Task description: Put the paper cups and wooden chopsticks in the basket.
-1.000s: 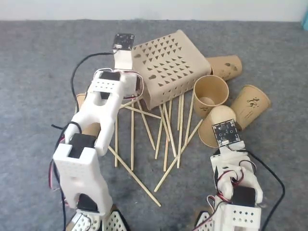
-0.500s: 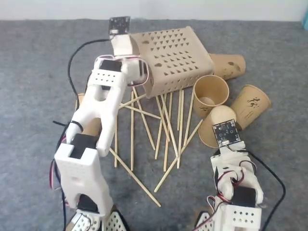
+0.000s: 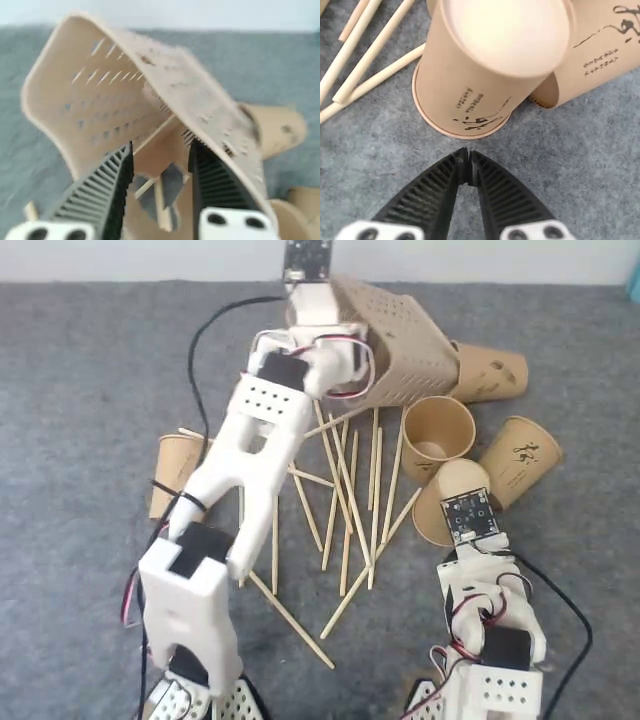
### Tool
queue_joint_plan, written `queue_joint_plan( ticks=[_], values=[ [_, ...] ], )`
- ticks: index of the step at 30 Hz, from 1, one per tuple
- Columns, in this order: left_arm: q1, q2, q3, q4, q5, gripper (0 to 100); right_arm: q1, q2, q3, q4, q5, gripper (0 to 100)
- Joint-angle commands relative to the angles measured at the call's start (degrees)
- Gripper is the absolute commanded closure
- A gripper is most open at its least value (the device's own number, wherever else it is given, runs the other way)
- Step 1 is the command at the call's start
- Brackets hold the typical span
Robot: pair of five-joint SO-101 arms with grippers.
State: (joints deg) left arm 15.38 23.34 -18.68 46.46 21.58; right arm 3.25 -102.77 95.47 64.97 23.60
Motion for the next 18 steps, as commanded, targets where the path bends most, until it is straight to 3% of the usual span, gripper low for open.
queue_joint_plan(
  ticks=[1,5,12,18],
  values=[
    [2.46,-2.02,-3.12,-8.62,0.35,82,0.57,-1.19,0.97,-0.31,0.70,98.9],
    [1.41,2.90,-6.20,-12.31,0.26,82,0.66,-1.19,0.97,-0.31,0.70,98.9],
    [1.05,5.27,-17.98,-1.49,0.18,82,0.48,-1.19,0.97,-0.31,0.70,98.9],
    [-2.20,5.45,-24.57,2.37,0.18,82,0.40,-1.19,0.97,-0.31,0.70,98.9]
  ],
)
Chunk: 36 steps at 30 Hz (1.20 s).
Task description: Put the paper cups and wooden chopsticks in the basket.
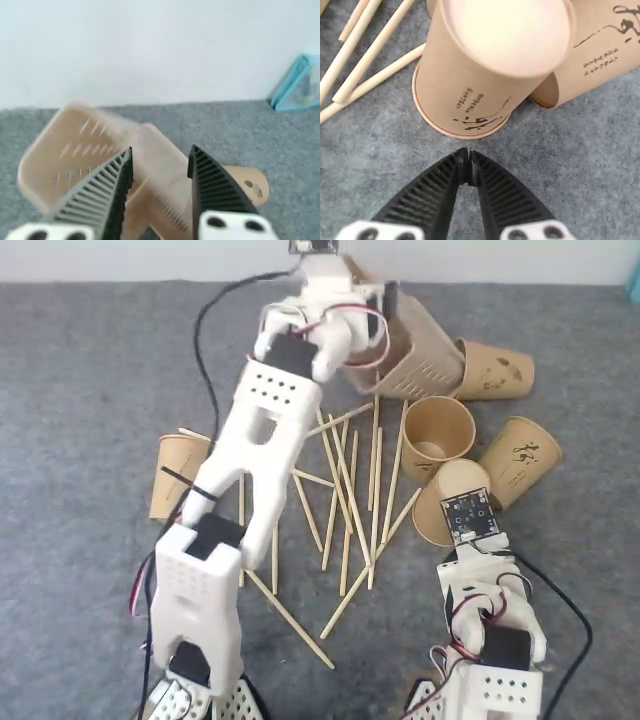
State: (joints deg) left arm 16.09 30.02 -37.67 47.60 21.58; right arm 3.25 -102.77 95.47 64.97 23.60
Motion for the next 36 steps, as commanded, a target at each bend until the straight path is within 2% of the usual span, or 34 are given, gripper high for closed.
queue_joint_plan(
  ticks=[1,10,14,19,24,28,33,36],
  values=[
    [-3.60,-1.05,-5.93,1.14,0.18,82,0.40,-1.19,0.97,-0.31,0.70,98.9],
    [-9.14,1.76,-3.03,2.64,0.00,82,0.57,-1.19,0.97,-0.31,0.70,98.9],
    [-14.68,3.43,-2.86,6.07,-8.00,82,0.66,-1.19,0.97,-0.31,0.70,98.9],
    [-21.10,5.63,-3.12,12.84,-14.51,82,0.31,-1.19,0.97,-0.31,0.70,98.9],
    [-25.05,6.07,-2.86,18.73,-17.49,82,0.31,-1.19,0.97,-0.31,0.70,98.9],
    [-25.58,7.56,-1.10,17.32,-17.58,82,0.31,-1.19,0.97,-0.31,0.70,98.9],
    [-24.26,12.31,-0.48,12.75,-16.70,76,0.31,-1.19,0.97,-0.31,0.70,98.9],
    [-23.74,13.98,-0.66,9.05,-10.64,74,0.31,-1.19,0.97,-0.31,0.70,98.9]
  ],
)
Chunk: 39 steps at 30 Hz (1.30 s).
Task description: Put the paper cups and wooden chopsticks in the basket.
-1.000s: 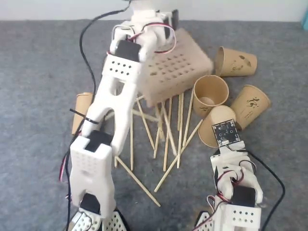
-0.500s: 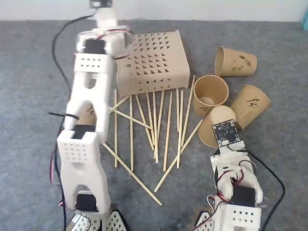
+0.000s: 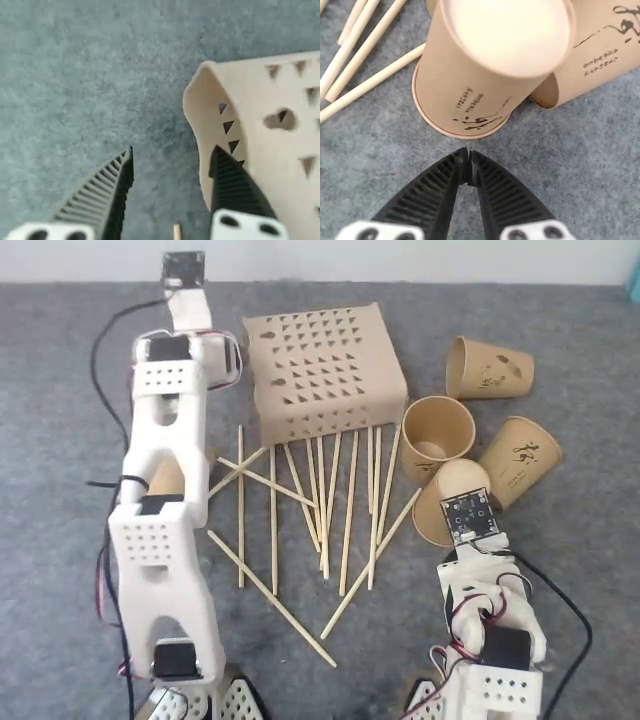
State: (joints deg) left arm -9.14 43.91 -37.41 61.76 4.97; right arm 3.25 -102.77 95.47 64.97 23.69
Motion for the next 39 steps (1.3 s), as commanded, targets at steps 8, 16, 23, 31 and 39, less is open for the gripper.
queue_joint_plan(
  ticks=[8,16,23,31,39],
  values=[
    [1.85,0.35,-4.35,-6.15,17.23,72,0.31,-1.19,0.97,-0.31,0.62,98.9],
    [4.92,0.70,-4.44,-6.07,20.66,72,0.31,-1.19,0.97,-0.31,0.62,98.9],
    [5.36,0.00,-7.25,-2.02,25.93,72,0.31,-1.19,0.97,-0.31,0.70,98.9],
    [5.63,0.53,-18.77,9.67,27.08,72,0.31,-1.19,0.97,-0.31,0.70,98.9],
    [8.44,0.70,-14.11,5.98,24.97,71,0.31,-1.19,0.97,-0.31,0.70,98.9]
  ],
)
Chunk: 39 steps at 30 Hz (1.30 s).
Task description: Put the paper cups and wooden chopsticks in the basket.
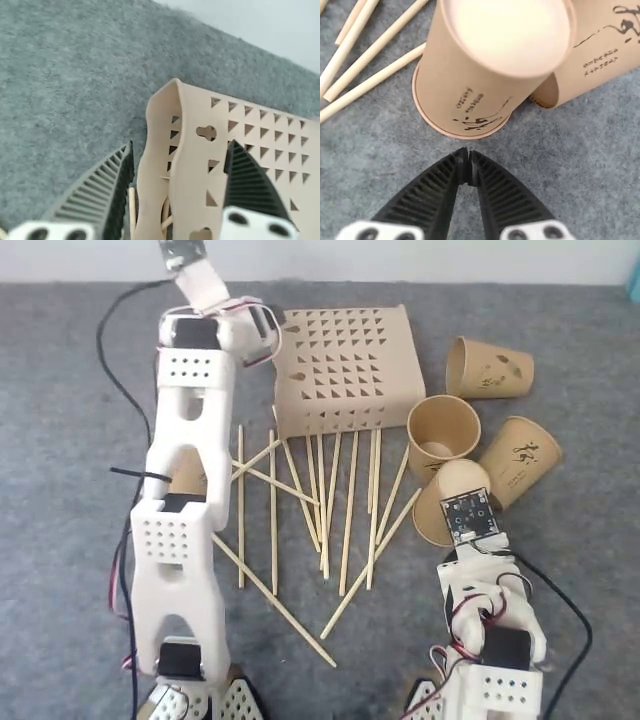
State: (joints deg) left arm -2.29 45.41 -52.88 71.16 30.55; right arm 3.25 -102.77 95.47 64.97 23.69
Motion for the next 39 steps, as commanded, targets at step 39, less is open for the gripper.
queue_joint_plan(
  ticks=[39],
  values=[
    [10.90,-1.41,5.41,-13.01,-0.53,99,0.31,-1.19,0.97,-0.31,0.70,98.9]
  ],
)
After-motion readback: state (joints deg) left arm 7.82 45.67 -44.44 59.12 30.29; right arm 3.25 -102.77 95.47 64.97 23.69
